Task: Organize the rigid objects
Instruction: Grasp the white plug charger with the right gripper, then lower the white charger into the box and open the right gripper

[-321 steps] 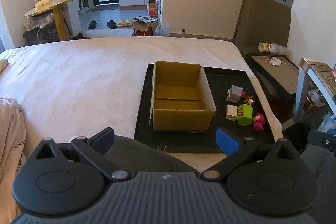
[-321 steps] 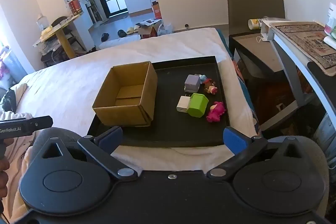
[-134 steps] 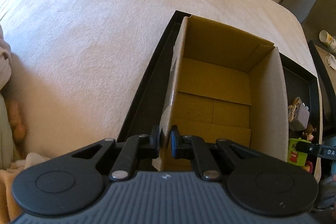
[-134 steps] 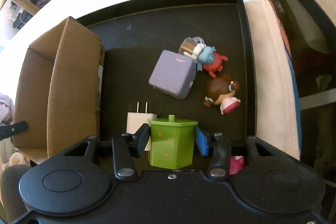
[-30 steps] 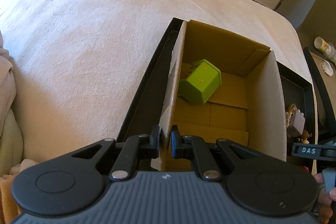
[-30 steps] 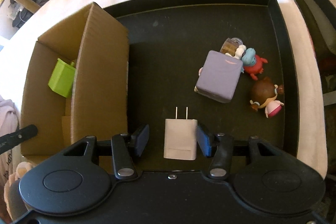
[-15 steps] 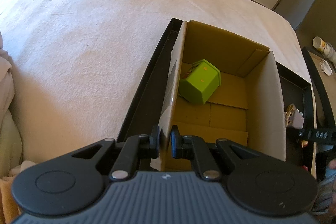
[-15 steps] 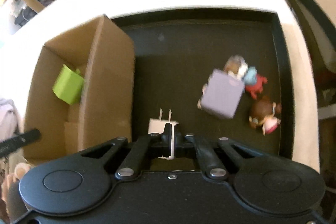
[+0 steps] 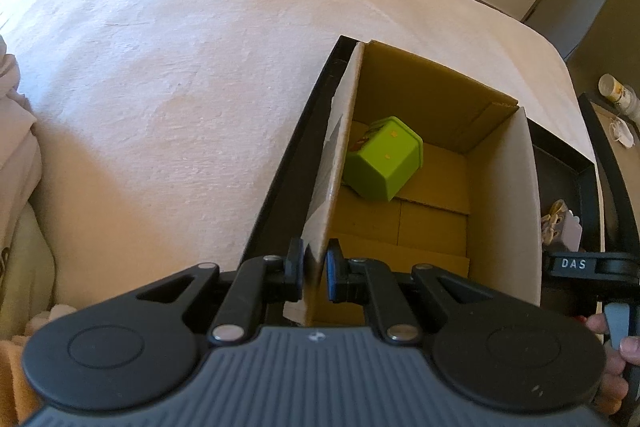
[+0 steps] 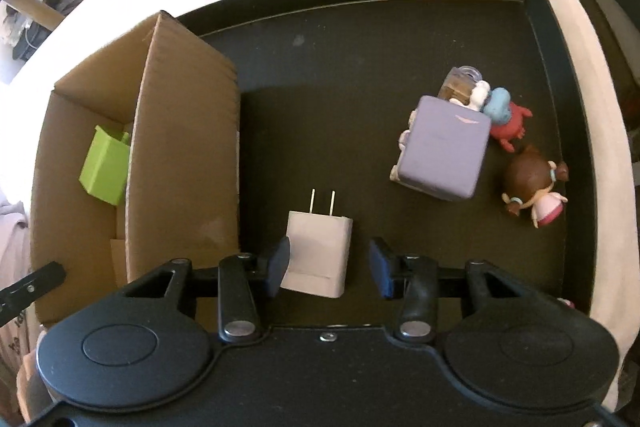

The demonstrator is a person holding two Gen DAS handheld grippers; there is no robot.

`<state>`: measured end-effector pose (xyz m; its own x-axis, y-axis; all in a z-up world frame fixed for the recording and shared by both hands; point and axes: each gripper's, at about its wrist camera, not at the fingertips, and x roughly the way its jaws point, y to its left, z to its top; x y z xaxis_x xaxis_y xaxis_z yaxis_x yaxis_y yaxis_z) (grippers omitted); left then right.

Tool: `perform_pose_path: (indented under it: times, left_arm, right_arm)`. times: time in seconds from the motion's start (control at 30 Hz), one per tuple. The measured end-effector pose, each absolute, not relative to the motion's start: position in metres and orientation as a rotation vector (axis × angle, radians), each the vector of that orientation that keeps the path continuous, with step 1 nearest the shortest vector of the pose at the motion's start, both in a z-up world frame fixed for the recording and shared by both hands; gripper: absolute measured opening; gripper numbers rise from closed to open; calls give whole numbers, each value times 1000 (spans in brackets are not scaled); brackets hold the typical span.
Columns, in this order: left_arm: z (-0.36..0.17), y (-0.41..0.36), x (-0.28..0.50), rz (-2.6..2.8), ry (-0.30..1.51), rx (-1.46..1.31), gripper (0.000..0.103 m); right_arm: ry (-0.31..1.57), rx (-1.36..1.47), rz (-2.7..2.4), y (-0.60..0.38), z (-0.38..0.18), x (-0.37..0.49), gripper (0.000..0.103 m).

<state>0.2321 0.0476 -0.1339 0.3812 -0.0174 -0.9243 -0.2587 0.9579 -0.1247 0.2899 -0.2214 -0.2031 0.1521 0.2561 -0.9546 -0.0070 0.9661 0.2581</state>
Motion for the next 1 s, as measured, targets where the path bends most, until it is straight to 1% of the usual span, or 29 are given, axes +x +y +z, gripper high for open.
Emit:
perform_pose_path:
  times: [0.13,0.17,0.2,0.3,0.4,0.53,0.73,1.0]
  left_arm:
    - [-133,46,233,159,1173,-264,10]
    - [-133,46,234,159,1173,-265,10]
    - [-133,46,234,162,1173,-264,10]
    - [-134,44,234,164,1172,-263,10]
    - [-133,45,233,159,1172,-264,10]
    - [-134,45,233,155,1170,-261,10]
    - [-135,44,231,148,1169,-261,10]
    - [-136,41,230,142,1167,-260,10]
  right_arm:
    - [1409,182,205,-215,-208,289,45]
    - [1412,166,204,-214,-211,289,43]
    - [1412,149,200,-212,-213,288,40]
    - [1383,104,204,-207,-211,284,38]
    - [1374,126,207,-212,-206,283,38]
    - [1333,152,207,-218,-189,287,38]
    - [1241,170,223,-224,-149,294,38]
    - [1163,181,277,-213,-108,297,38]
